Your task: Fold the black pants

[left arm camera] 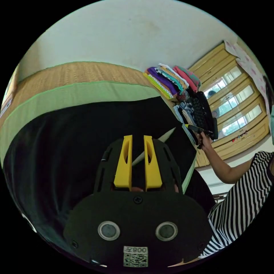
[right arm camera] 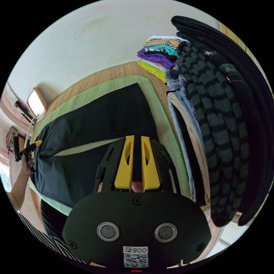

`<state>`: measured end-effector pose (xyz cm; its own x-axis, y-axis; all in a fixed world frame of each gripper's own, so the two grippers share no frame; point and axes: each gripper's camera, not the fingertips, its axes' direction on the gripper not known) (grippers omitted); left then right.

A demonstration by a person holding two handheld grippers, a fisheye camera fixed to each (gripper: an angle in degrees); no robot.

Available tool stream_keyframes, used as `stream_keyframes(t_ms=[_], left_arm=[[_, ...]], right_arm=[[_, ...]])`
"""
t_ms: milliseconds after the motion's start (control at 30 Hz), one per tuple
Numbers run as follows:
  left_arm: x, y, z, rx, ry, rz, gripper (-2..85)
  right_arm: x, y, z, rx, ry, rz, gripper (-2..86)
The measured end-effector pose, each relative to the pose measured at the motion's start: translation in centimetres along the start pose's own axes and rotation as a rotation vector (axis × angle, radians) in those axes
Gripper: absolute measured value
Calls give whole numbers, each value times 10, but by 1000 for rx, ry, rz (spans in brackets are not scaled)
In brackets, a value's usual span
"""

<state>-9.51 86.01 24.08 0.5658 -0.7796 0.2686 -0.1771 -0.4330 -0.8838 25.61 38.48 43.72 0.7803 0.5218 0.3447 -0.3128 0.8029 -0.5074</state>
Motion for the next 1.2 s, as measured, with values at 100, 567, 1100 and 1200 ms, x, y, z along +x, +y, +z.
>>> stream_keyframes(t_ms=[100, 567, 1100, 1200], left_arm=[[25, -60, 73, -74, 4, 119, 82], [66, -144, 261, -237, -324, 268, 32], [165, -80, 311, -265, 91, 500, 86], [184, -68, 336, -372, 53, 558, 84]], right_arm=[[13, -19, 14, -24, 8, 13, 71], [31, -44, 58, -68, -36, -13, 31], [42, 15, 42, -90, 88, -83, 32], [51, 53, 45, -169, 143, -50, 51]])
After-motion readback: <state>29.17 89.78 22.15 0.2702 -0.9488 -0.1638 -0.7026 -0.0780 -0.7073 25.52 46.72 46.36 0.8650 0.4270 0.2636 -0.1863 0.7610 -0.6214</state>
